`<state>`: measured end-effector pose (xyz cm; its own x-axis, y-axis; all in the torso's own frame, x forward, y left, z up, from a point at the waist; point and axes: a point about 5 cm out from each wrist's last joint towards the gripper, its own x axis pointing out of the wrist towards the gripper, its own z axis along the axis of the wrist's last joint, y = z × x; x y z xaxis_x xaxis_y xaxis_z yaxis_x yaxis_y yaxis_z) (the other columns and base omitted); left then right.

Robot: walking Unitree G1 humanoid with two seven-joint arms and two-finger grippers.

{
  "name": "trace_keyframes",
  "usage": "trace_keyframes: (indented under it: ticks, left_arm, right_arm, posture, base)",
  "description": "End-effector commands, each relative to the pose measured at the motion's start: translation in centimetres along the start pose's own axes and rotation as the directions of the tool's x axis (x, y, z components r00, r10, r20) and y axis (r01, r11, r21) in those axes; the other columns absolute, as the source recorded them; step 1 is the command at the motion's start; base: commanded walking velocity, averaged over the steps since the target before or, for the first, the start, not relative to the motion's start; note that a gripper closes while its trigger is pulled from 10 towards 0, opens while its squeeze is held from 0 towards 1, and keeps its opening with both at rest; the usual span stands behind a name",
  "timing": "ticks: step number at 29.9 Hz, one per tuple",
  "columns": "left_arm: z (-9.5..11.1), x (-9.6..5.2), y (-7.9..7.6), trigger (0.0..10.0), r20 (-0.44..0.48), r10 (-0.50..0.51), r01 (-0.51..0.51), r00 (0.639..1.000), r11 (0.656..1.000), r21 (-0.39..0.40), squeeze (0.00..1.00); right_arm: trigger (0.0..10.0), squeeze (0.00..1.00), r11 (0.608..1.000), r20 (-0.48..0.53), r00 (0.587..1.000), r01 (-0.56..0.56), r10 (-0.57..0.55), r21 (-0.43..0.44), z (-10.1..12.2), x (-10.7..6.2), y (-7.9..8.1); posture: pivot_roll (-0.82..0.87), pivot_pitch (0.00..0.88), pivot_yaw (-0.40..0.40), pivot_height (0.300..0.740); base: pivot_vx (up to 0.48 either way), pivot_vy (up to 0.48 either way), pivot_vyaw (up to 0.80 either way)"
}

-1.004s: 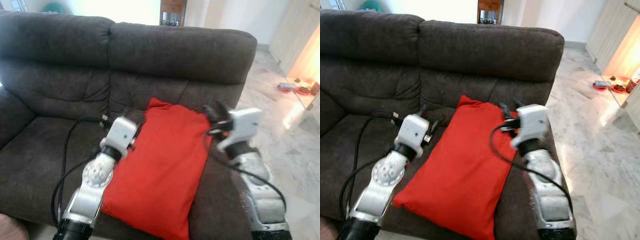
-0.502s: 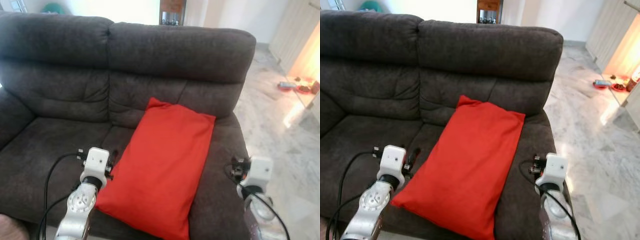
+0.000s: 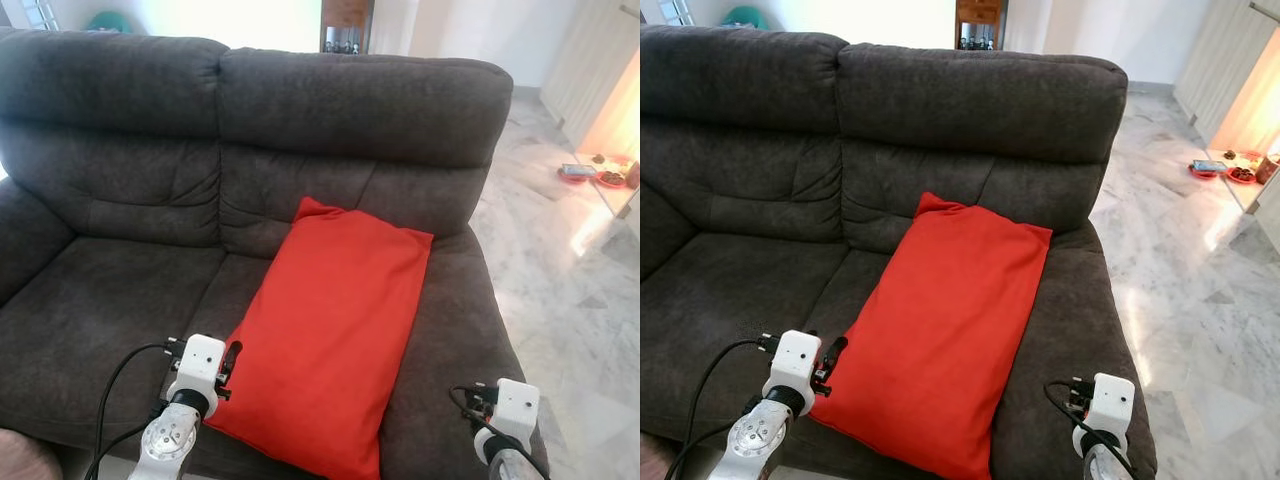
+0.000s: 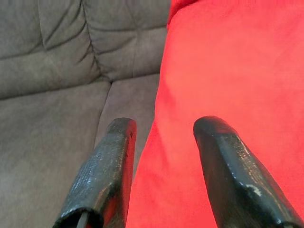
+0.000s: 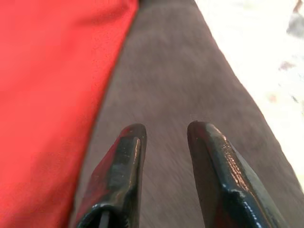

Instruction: Move the pillow to the sofa from floor

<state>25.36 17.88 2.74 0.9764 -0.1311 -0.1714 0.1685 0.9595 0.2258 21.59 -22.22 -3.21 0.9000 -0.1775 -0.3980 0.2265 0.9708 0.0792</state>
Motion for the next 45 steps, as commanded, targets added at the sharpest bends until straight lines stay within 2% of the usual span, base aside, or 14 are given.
trace_keyframes:
  ticks: [1,10,36,41,42,45]
  left_arm:
    - [-0.2,-0.1,0.0,10.0,-0.001,-0.005,0.005,1.0,1.0,-0.004,0.0]
    - [0.0,0.1,-0.4,10.0,0.022,-0.026,0.026,0.999,1.0,0.012,0.0]
    - [-0.1,0.3,-0.9,10.0,0.032,-0.032,0.031,0.999,0.999,0.021,0.0]
    - [-0.6,0.3,-1.4,10.0,-0.002,-0.062,0.062,0.998,0.997,0.049,0.0]
    - [-0.9,0.6,-1.4,10.0,-0.044,-0.071,0.074,0.997,0.995,0.069,0.0]
    - [-0.8,0.8,-1.7,10.0,-0.053,-0.116,0.121,0.992,0.986,0.113,0.0]
  right_arm:
    - [10.0,0.0,1.0,0.022,1.0,0.0,0.0,0.017,0.2,0.1,0.1]
    - [10.0,0.0,0.999,0.053,0.998,-0.03,0.029,0.02,0.7,0.6,1.0]
    - [10.0,0.0,0.998,0.049,0.997,-0.059,0.058,0.016,0.4,0.7,1.6]
    - [10.0,0.0,0.998,0.042,0.997,-0.062,0.061,0.018,0.3,0.7,1.7]
    - [10.0,0.0,0.998,0.038,0.997,-0.065,0.064,0.018,0.3,0.8,1.8]
    - [10.0,0.0,0.997,0.034,0.997,-0.071,0.07,0.017,0.3,0.8,2.0]
  posture:
    - [0.07,0.0,-0.028,0.74]
    - [0.07,0.0,-0.026,0.74]
    - [0.07,0.004,-0.037,0.74]
    - [0.08,0.006,-0.04,0.74]
    - [0.08,0.006,-0.04,0.74]
    - [0.08,0.006,-0.04,0.74]
  base:
    - [0.0,0.0,0.0]
    - [0.0,0.0,0.0]
    - [-0.297,0.0,0.0]
    - [-0.055,0.0,0.0]
    - [0.0,0.0,0.0]
    - [0.0,0.0,0.0]
